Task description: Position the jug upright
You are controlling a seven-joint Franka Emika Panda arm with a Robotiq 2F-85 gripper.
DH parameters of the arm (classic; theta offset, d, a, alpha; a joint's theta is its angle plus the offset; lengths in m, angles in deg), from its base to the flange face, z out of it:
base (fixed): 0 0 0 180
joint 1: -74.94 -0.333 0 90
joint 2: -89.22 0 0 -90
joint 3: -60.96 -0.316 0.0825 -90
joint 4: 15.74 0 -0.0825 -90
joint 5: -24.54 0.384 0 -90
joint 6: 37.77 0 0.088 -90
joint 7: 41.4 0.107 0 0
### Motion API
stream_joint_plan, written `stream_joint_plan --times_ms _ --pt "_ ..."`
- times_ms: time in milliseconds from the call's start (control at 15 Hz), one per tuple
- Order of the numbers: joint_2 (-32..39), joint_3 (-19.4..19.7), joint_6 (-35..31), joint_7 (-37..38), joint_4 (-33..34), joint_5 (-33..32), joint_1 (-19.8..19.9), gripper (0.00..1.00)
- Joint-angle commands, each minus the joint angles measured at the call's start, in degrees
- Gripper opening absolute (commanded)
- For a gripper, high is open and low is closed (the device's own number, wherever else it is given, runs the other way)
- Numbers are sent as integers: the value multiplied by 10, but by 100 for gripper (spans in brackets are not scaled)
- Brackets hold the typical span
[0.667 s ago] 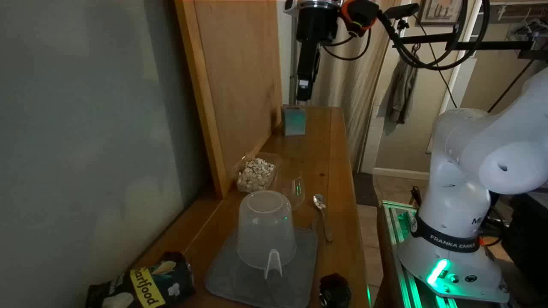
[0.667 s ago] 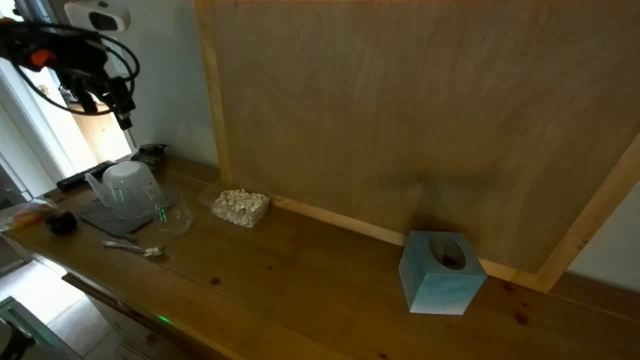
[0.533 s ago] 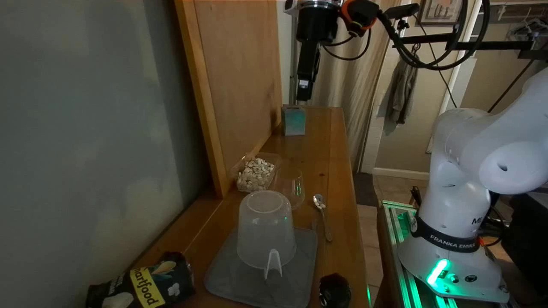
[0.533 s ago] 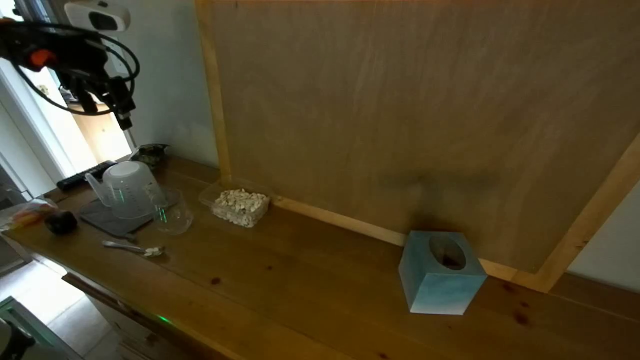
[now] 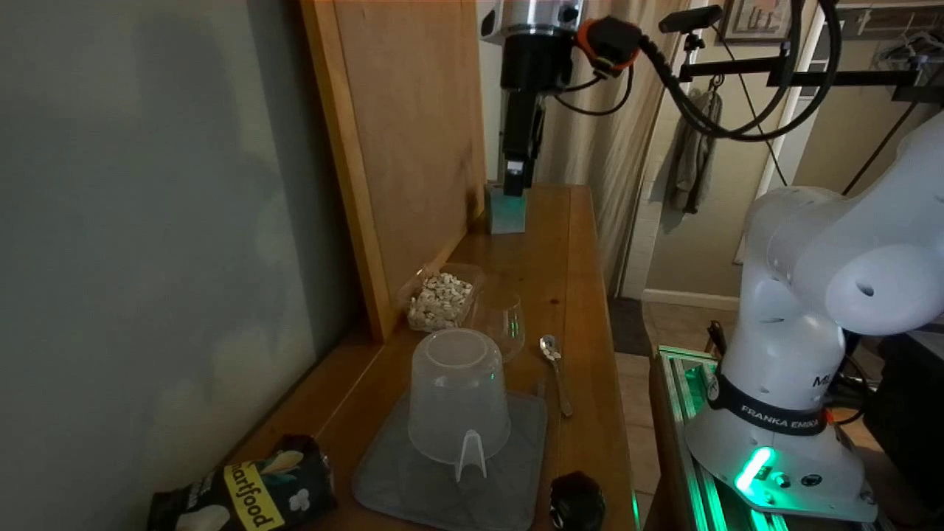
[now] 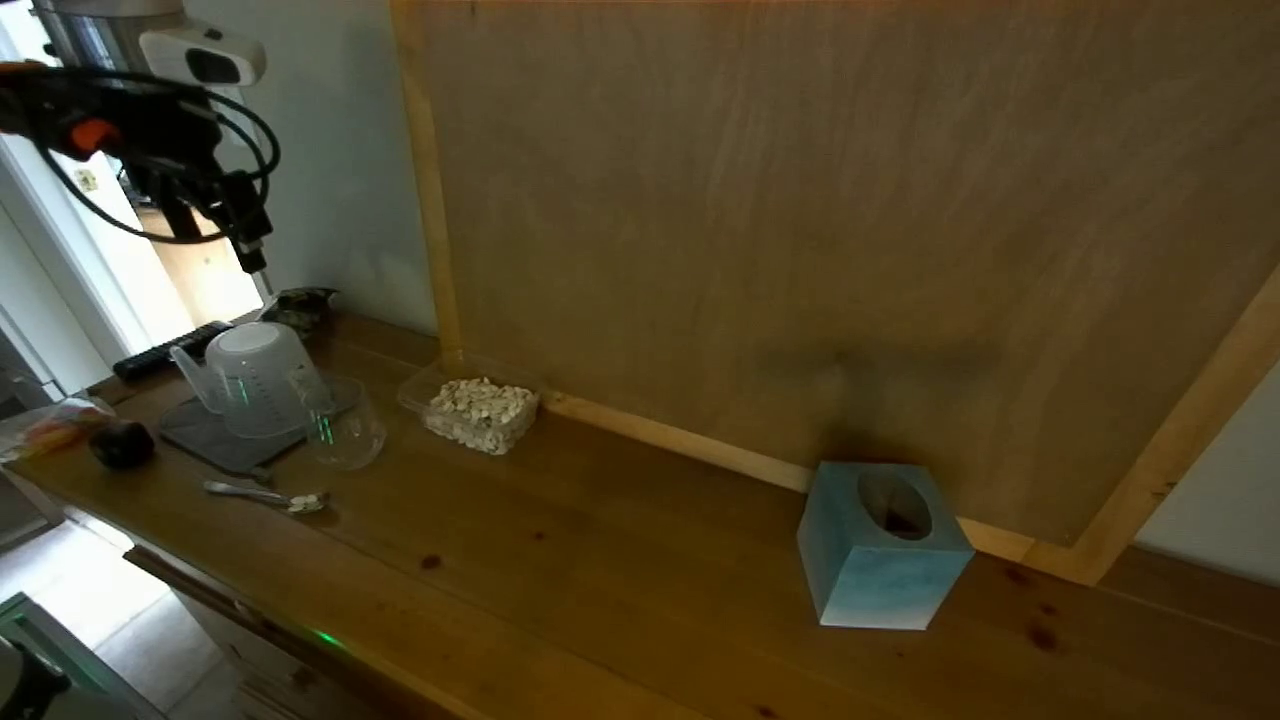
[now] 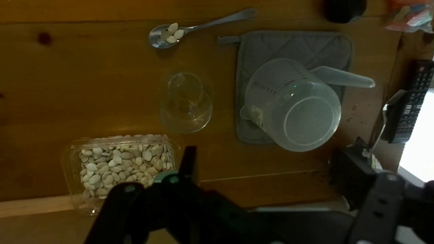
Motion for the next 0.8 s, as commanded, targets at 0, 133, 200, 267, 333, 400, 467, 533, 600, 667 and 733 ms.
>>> stream_joint_plan --times_ms 0,133,200,267,333,400,467,533,600,667,733 --pt "55 -45 -40 58 -13 29 -7 100" --pt "86 -67 -41 88 -9 48 -17 100" --pt "101 -77 -39 103 -5 57 -22 100" --pt "113 -89 -38 126 -2 64 -24 100" --pt "124 -99 -41 149 1 70 -25 100" --pt "134 -110 -40 175 2 79 -29 100" --pt "143 -117 -45 195 2 88 -31 100" --pt "153 -124 -48 221 1 101 -32 100" --pt "160 -128 -54 238 -2 113 -34 100" --pt "167 -133 -58 259 -4 126 -35 100" --pt "173 -137 -64 275 -5 135 -36 100"
